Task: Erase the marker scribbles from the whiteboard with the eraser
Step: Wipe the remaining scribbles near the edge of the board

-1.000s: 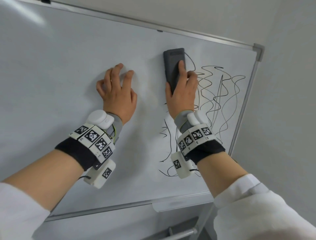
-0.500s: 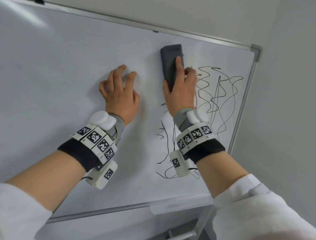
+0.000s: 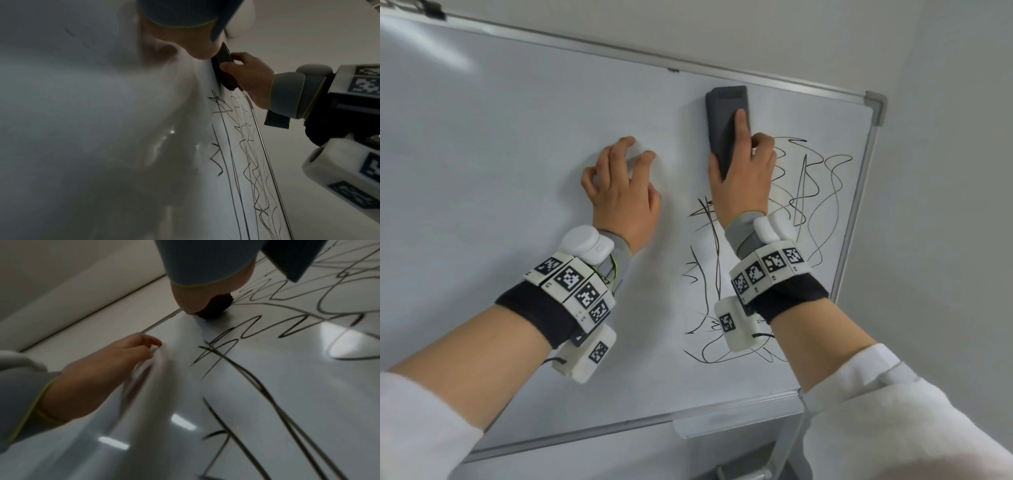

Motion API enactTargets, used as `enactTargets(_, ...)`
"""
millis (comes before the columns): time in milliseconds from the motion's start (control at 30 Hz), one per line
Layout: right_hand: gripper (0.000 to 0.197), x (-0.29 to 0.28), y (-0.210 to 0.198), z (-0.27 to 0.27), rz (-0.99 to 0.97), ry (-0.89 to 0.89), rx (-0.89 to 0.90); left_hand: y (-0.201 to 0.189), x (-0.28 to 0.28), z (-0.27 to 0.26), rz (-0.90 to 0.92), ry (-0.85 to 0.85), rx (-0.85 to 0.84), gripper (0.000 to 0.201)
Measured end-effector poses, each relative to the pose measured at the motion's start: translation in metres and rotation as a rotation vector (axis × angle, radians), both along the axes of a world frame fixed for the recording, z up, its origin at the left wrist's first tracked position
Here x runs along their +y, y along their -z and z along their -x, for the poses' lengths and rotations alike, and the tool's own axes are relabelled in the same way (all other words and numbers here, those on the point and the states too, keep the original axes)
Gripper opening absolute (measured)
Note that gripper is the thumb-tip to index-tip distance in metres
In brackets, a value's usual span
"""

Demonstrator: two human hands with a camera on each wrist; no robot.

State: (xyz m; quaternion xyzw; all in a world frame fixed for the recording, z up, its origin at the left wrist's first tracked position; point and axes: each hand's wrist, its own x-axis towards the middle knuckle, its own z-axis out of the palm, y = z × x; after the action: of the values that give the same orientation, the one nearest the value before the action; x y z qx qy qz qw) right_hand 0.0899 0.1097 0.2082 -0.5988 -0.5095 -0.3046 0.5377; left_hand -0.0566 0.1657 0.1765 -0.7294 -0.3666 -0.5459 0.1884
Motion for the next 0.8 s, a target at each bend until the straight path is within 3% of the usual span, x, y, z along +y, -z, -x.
enactTargets(167, 0.056, 0.004, 0.000, 0.008, -0.021, -0.007, -0.179, 0.001, -0.002, -0.005, -0.017, 0.000, -0.002, 0.045)
enactTargets(400, 0.060, 0.001, -0.008, -0.031, 0.009, 0.122, 0.061, 0.001, 0.005, -0.004, -0.017, 0.002, 0.009, 0.044)
enactTargets(500, 0.060, 0.002, -0.002, -0.023, 0.002, 0.075, 0.052, 0.002, 0.006, -0.006, 0.000, -0.018, 0.007, 0.044)
enactTargets(667, 0.058, 0.006, 0.017, -0.014, 0.004, 0.038, -0.139, 0.005, 0.006, -0.010, -0.004, -0.027, 0.002, 0.044)
enactTargets(800, 0.059, 0.000, 0.007, -0.045, -0.039, 0.118, 0.042, 0.005, 0.005, -0.011, -0.003, -0.014, 0.011, 0.045)
